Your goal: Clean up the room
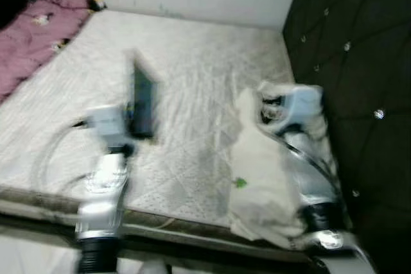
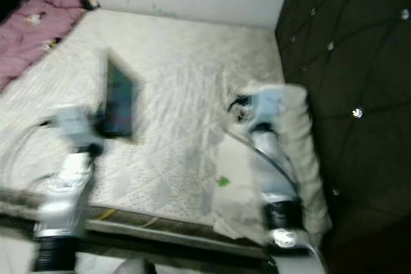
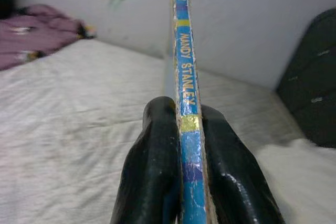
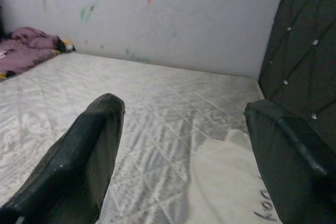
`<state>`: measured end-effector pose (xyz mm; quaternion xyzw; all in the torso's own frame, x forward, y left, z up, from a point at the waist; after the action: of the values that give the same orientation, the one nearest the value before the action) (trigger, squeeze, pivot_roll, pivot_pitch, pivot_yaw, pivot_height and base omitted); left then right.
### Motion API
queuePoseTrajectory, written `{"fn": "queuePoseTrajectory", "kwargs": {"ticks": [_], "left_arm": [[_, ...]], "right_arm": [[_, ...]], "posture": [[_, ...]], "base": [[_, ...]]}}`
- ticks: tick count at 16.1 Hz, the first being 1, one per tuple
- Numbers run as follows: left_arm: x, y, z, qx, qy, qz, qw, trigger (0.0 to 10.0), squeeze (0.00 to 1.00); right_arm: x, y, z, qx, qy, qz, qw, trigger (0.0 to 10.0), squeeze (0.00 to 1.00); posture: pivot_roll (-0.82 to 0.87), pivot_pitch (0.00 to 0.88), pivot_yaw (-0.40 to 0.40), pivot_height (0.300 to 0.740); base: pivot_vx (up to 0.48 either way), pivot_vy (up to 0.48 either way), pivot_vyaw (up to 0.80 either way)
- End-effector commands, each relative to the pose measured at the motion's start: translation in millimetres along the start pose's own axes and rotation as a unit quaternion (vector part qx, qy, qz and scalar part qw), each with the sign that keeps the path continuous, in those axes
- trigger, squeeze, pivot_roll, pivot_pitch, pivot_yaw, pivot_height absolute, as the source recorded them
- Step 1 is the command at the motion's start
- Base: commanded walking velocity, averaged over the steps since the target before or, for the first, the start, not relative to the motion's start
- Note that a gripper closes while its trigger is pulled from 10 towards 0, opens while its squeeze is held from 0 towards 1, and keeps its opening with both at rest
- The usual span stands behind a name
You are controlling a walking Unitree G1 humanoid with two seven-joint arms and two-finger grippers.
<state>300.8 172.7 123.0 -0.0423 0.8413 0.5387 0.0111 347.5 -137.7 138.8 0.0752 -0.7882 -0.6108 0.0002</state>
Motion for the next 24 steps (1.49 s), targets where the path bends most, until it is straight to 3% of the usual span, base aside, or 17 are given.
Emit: {"fn": "queuePoseTrajectory", "kwargs": {"ticks": [1, 7, 9, 12, 17, 21, 24], "left_arm": [[-3.0, 7.1, -18.6, 0.005, -0.033, -0.021, 0.999, 10.0, 0.00], [-3.4, -0.5, -17.7, -0.007, -0.011, -0.006, 1.000, 10.0, 0.00], [-4.3, -2.6, -17.6, 0.013, -0.014, 0.007, 1.000, 10.0, 0.00], [-4.2, -3.6, -17.7, 0.022, -0.015, 0.012, 1.000, 10.0, 0.00], [-4.5, -2.2, -15.6, 0.028, -0.005, 0.008, 1.000, 10.0, 0.00], [-4.3, 0.4, -8.9, 0.026, 0.016, -0.005, 1.000, 10.0, 0.00], [-5.8, 5.9, 4.6, 0.009, 0.030, -0.022, 0.999, 10.0, 0.00]], "right_arm": [[3.1, -6.8, -17.2, 0.010, -0.024, 0.013, 1.000, 10.0, 0.00], [3.6, -10.0, -19.5, 0.003, -0.029, 0.022, 0.999, 10.0, 0.00], [3.5, -9.5, -19.7, 0.009, -0.028, 0.019, 0.999, 10.0, 0.00], [3.4, -9.4, -20.0, 0.008, -0.028, 0.018, 0.999, 10.0, 0.00], [3.6, -9.3, -20.7, 0.013, -0.026, 0.018, 0.999, 10.0, 0.00], [3.9, -9.4, -20.8, 0.015, -0.024, 0.017, 0.999, 10.0, 0.00], [5.3, -10.7, -19.3, 0.016, -0.022, 0.019, 0.999, 10.0, 0.00]], "posture": [[-0.02, 0.000, -0.020, 0.740], [-0.02, 0.000, -0.020, 0.740], [-0.02, 0.000, -0.020, 0.740], [-0.02, 0.000, -0.022, 0.740], [-0.02, 0.000, -0.024, 0.740], [-0.02, 0.000, -0.025, 0.740], [-0.02, 0.000, -0.028, 0.740]], "base": [[0.000, 0.000, 0.00], [0.000, 0.000, -0.27], [0.000, 0.000, -0.80], [0.000, 0.457, -0.68], [0.000, 0.480, 0.00], [0.000, 0.081, 0.00], [0.000, 0.000, 0.00]]}}
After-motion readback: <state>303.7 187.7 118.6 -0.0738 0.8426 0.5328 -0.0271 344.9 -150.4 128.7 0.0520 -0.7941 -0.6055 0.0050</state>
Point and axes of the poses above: a point about 5 cm out from each wrist's last joint towards the gripper, its own x axis pointing back from the gripper into the wrist, its own y axis along the axis of the wrist's last joint, z = x × y, the point moved 1 cm from there along -x, pointing out of the wrist towards the gripper, and after that the axes turned 14 degrees about x, right-handed, at the moved point
